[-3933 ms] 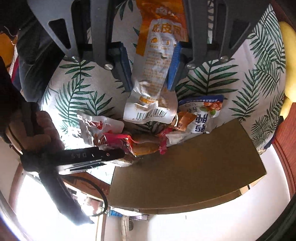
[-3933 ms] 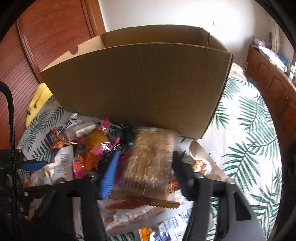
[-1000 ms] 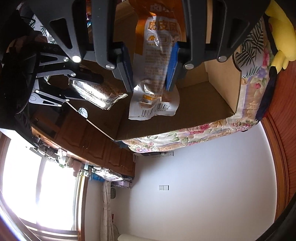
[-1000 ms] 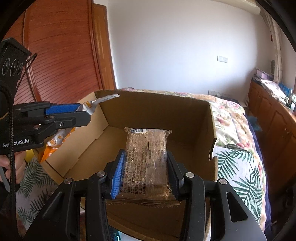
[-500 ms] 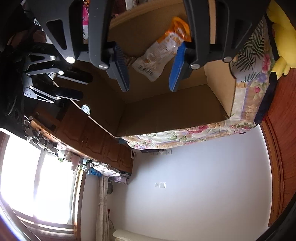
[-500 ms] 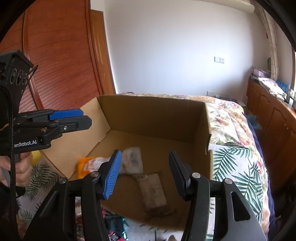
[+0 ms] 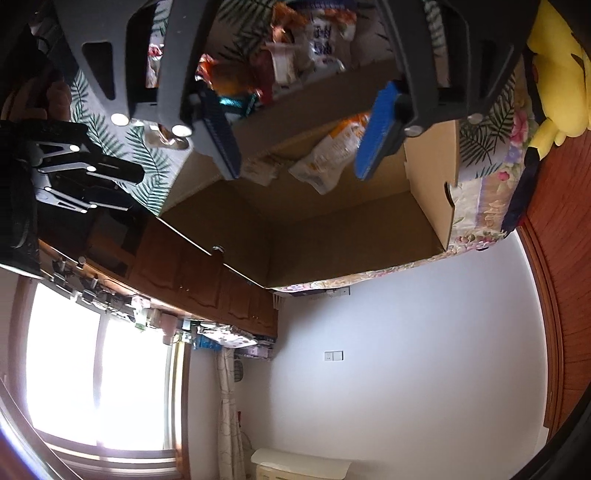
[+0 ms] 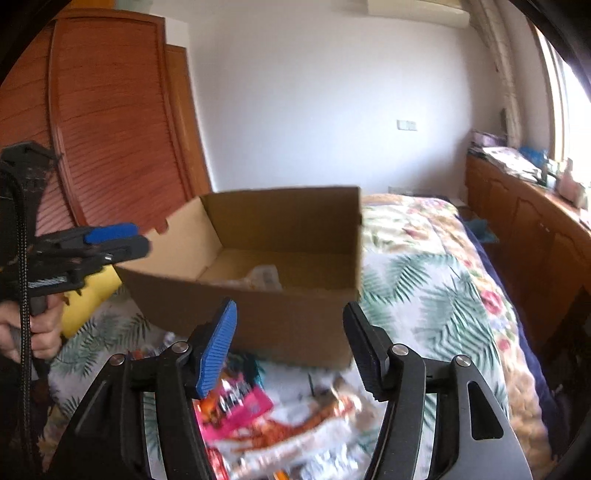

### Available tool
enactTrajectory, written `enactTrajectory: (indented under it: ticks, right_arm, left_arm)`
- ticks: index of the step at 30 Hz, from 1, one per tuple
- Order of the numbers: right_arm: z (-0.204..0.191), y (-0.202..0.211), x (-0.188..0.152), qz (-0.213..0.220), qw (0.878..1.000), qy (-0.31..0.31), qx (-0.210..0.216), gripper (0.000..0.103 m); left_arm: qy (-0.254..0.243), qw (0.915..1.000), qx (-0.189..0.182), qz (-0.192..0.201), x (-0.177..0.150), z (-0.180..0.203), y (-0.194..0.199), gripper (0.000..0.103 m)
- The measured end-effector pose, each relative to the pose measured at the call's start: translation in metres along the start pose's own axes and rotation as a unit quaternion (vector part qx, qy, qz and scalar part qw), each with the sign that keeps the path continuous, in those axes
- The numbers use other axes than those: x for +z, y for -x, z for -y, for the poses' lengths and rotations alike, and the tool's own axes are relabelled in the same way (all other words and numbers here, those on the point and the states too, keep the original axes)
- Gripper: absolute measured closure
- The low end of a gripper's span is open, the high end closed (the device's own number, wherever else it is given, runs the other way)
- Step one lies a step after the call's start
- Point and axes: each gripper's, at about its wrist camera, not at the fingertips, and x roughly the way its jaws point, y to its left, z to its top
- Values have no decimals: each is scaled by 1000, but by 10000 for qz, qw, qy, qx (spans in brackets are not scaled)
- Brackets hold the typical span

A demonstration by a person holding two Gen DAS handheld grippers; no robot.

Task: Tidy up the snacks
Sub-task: 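Move both tools back over the snacks beside the box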

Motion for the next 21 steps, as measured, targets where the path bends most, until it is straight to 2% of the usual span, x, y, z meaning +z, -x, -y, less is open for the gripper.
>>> enactTrajectory:
  ticks: [6,9,12,16,21]
  right_arm:
    - [11,0,-29,-230,9993,-218,-182,38]
    - [13,-5,-46,-403,9980,-294,-397,34]
    - [20,-17,-60,-616,9961,-489,-404,32]
    - [20,-26,-70,-737,9943,-580,-502,30]
    - [22,-33,-78,-853,9927,-614,-597,29]
  left_arm:
    - [-49,10000,-35,-80,-28,8,6,31]
    - [-29,9998,8,-217,-43,9,3,31]
    - [35,9990,55,-441,-61,4,-7,31]
    - [135,9974,186,-678,-79,-3,-18,31]
    - [65,9958,114,-903,-100,-2,-24,31]
